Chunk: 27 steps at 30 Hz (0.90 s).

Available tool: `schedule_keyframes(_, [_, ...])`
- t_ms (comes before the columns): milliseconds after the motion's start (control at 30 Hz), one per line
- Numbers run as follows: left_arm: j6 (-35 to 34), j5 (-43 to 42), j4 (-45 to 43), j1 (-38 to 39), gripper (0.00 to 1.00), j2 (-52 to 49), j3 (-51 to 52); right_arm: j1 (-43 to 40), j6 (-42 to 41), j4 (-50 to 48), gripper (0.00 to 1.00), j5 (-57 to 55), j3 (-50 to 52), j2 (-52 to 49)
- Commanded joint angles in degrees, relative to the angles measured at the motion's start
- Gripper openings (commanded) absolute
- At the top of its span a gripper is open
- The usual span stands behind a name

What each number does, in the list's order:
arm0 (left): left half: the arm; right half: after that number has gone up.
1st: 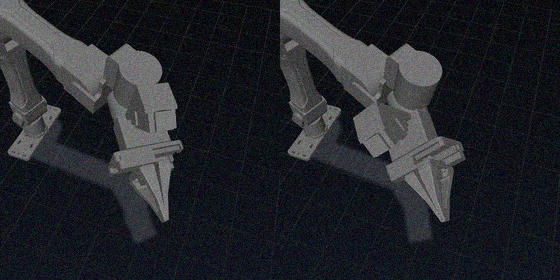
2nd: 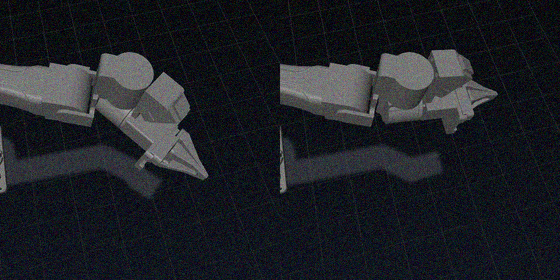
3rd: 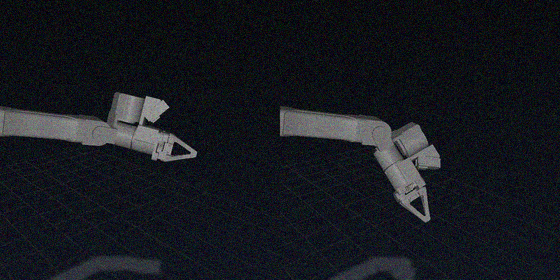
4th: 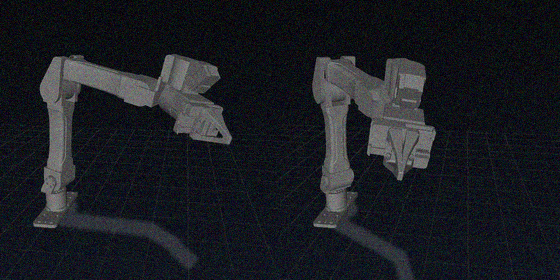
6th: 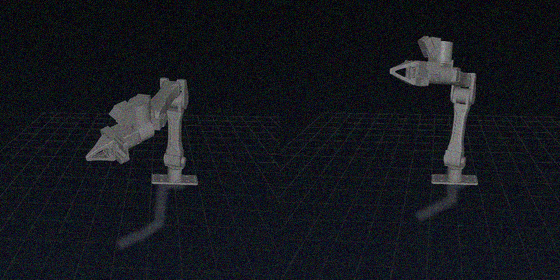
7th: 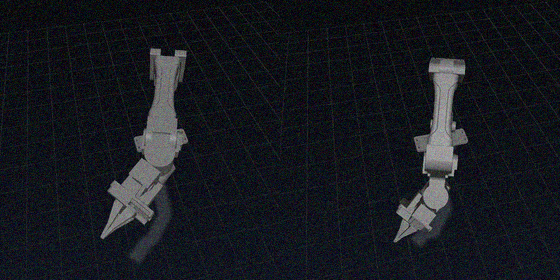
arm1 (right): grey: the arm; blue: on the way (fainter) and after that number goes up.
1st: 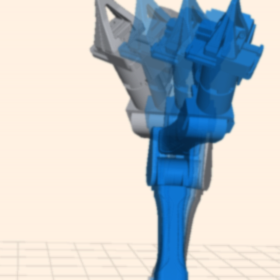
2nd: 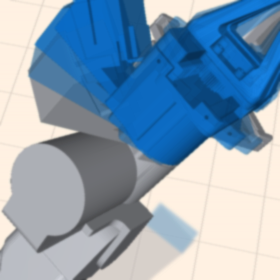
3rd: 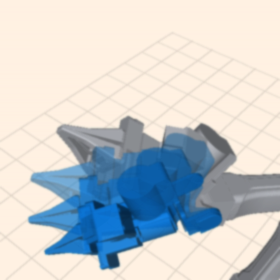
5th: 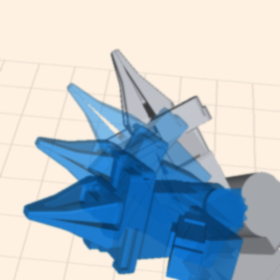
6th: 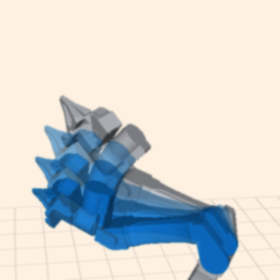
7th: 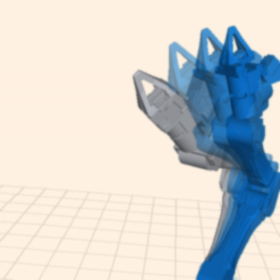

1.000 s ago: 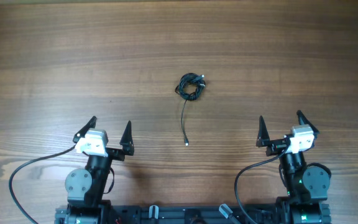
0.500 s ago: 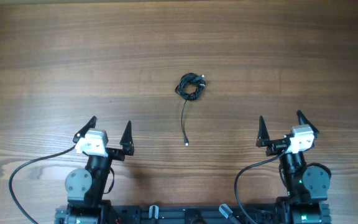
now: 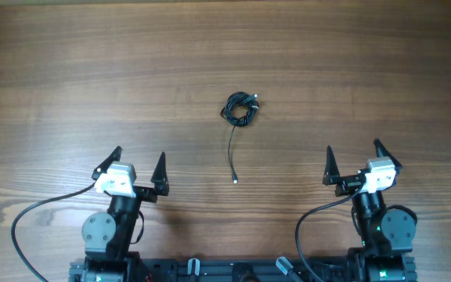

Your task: Untangle cables

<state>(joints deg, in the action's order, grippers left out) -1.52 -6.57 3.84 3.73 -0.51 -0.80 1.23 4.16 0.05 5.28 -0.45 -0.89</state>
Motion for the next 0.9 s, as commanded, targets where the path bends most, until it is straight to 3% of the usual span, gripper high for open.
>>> schedule_keyframes(0, [1.1, -0.9, 0.0, 0.2, 1.00, 0.0, 0.5, -0.2, 0.3, -0.2, 1.00, -0.8, 0.1, 0.7])
schedule_keyframes(867, [1.1, 0.4, 0.0, 0.3, 1.00, 0.0, 0.5, -0.2, 0.3, -0.2, 1.00, -0.8, 0.1, 0.7])
